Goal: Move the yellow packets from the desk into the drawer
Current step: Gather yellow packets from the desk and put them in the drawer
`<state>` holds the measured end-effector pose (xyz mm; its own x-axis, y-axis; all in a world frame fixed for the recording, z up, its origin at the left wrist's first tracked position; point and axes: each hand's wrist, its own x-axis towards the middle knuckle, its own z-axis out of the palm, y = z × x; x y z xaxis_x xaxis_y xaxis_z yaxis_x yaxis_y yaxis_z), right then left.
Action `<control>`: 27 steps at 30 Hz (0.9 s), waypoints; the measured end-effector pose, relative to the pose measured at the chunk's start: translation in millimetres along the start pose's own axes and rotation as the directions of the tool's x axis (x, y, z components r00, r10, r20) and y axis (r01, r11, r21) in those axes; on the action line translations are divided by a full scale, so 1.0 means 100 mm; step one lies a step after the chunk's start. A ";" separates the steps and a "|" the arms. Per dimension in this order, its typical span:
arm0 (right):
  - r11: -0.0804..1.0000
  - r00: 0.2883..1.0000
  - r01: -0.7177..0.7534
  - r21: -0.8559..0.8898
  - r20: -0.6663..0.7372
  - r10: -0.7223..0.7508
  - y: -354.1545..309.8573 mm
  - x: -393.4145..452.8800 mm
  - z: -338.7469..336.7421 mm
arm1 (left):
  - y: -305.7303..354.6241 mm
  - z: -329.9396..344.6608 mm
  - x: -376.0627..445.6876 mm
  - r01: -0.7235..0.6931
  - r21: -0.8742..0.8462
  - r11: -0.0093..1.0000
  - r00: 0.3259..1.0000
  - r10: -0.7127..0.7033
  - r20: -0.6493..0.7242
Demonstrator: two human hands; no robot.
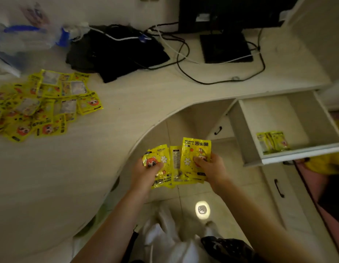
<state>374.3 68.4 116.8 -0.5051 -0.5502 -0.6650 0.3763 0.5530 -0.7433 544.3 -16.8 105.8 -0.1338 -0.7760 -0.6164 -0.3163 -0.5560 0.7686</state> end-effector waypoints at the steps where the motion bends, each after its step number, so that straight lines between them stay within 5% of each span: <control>1: 1.000 1.000 -0.002 0.023 -0.011 0.002 0.05 -0.03 -0.14 | -0.01 0.12 -0.06 0.000 -0.001 1.000 1.000 0.000 0.020; 16: 0.974 0.983 -0.030 0.223 -0.170 0.069 0.83 -0.48 -2.57 | -0.69 2.24 -1.18 0.011 0.092 0.996 0.992 -0.022 0.127; 27: 0.945 0.969 -0.030 0.325 -0.222 0.108 0.83 -0.24 -3.60 | -0.62 3.34 -1.33 -0.018 0.149 0.989 0.985 -0.009 0.174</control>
<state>138.1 353.2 97.3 -0.6217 -0.3345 -0.7082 0.6237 0.3356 -0.7060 268.2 220.7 82.9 -0.2925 -0.7074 -0.6435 -0.4506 -0.4916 0.7452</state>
